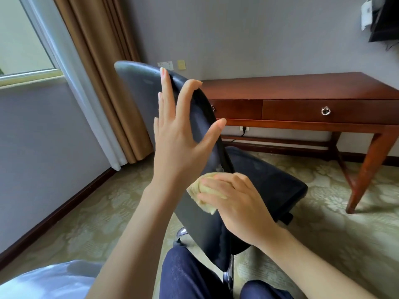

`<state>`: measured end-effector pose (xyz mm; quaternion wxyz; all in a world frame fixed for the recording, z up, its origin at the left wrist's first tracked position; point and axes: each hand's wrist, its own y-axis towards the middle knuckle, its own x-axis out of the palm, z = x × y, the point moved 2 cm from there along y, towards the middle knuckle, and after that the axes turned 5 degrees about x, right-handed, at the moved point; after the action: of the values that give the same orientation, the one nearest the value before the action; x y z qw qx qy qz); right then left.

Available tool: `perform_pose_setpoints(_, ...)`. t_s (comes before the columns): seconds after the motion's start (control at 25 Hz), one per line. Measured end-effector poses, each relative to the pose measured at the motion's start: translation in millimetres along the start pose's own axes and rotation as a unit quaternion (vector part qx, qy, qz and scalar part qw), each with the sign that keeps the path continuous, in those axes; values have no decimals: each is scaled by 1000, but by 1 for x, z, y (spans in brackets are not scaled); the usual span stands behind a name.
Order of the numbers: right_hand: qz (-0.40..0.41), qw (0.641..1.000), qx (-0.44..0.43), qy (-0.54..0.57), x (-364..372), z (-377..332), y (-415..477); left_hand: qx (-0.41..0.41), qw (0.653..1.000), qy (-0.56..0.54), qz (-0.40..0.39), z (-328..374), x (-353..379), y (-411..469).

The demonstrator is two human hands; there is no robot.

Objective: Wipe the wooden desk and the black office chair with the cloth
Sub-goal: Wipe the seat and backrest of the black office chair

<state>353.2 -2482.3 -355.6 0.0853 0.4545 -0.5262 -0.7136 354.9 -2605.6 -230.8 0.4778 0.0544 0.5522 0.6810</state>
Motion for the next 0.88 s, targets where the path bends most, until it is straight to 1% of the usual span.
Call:
perform_pose_setpoints(0.08, 16, 998, 17, 58, -3, 2, -18, 6, 999, 23, 25, -4, 0, 3)
perform_pose_setpoints(0.12, 34, 995, 44, 85, -6, 3, -25, 8, 999, 26, 38, -6, -1, 4)
perform_pose_setpoints(0.2, 80, 978, 140, 133, -10, 7, -35, 15, 998, 14, 55, -10, -3, 6)
perform_pose_setpoints(0.24, 102, 958, 211, 165, -10, 9, -36, 27, 998, 9, 58, -13, -5, 7)
perform_pose_setpoints(0.28, 120, 926, 291, 206, -9, 13, -35, 41, 997, 3, 60, -17, -8, 7)
perform_pose_setpoints(0.32, 127, 885, 367, 257, -6, 16, -31, 50, 997, -1, 61, -20, -10, 6)
perform_pose_setpoints(0.36, 123, 844, 422, 308, -2, 19, -23, 50, 997, -4, 61, -25, -14, 6)
perform_pose_setpoints(0.4, 115, 811, 455, 351, 2, 22, -12, 42, 997, -3, 61, -29, -18, 6)
perform_pose_setpoints(0.44, 109, 787, 468, 386, 5, 25, 1, 27, 998, 3, 62, -34, -22, 7)
perform_pose_setpoints(0.48, 104, 772, 469, 416, 9, 27, 15, 7, 998, 14, 66, -39, -25, 8)
perform_pose_setpoints(0.52, 99, 768, 459, 434, 12, 29, 31, -16, 997, 34, 73, -43, -29, 8)
perform_pose_setpoints(0.56, 95, 775, 443, 440, 16, 29, 48, -34, 994, 62, 78, -46, -33, 8)
perform_pose_setpoints(0.68, 106, 825, 364, 419, 31, 19, 100, -43, 978, 184, 88, -53, -40, 7)
perform_pose_setpoints(0.8, 110, 868, 280, 395, 58, -4, 135, -39, 948, 299, 100, -65, -44, 8)
perform_pose_setpoints(0.88, 102, 896, 263, 342, 81, -15, 134, -37, 922, 372, 102, -74, -43, 8)
